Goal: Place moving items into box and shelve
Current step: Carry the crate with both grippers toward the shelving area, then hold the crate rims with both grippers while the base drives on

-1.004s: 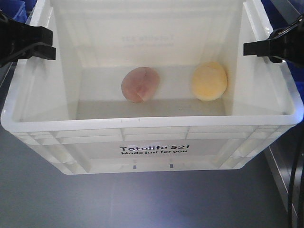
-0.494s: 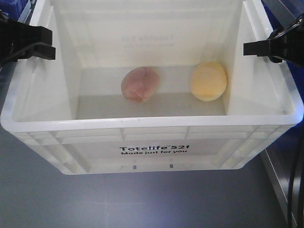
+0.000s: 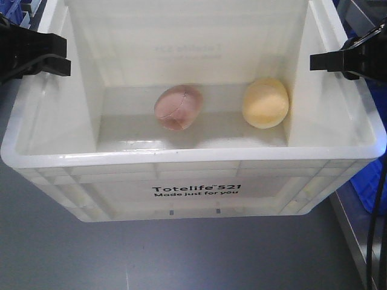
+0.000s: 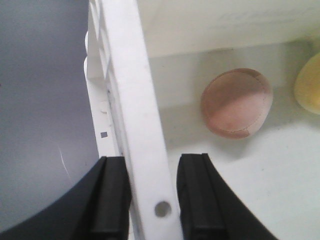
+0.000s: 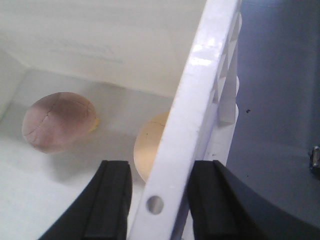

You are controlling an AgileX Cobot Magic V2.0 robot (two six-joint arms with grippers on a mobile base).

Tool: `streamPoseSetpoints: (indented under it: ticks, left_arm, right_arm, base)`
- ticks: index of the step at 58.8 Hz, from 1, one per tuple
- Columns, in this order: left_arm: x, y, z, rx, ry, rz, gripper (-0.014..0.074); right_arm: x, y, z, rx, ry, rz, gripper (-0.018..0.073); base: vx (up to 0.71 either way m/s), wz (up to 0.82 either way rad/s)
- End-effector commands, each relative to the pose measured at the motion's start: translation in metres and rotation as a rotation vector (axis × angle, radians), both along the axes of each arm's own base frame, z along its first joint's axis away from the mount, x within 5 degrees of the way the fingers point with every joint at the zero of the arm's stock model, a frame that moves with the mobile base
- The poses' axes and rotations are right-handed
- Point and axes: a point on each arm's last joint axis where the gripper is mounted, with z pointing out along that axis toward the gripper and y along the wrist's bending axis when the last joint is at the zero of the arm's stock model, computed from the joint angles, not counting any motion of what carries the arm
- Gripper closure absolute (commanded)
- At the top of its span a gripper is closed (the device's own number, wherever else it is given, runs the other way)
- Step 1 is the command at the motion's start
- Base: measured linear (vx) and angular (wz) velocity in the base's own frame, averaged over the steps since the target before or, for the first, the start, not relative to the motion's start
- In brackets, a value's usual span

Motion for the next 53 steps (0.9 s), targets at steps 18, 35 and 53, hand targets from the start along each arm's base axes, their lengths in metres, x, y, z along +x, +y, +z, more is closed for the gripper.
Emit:
streamPoseSetpoints:
  ticks: [18,35,53]
  left_arm:
    - [-0.002,-0.0038,0.0345,-0.117,-0.201,0.012,0.0603]
    - [-0.002,-0.0038,0.0345,-0.117,-0.201,0.012,0.0603]
    - [-0.002,-0.0038,0.0345,-0.117,-0.201,0.012,0.0603]
  right_arm:
    - [-0.0083,0.0045,0.0328,0.085,-0.145,0.005,0.0565]
    - [-0.0083,0.0045,0.0328,0.085,-0.145,0.005,0.0565]
    - [-0.0083,0.0045,0.0328,0.085,-0.145,0.005,0.0565]
  base:
    - [0.41,0.03]
    - [0.42,0.03]
    - [0.42,-0.01]
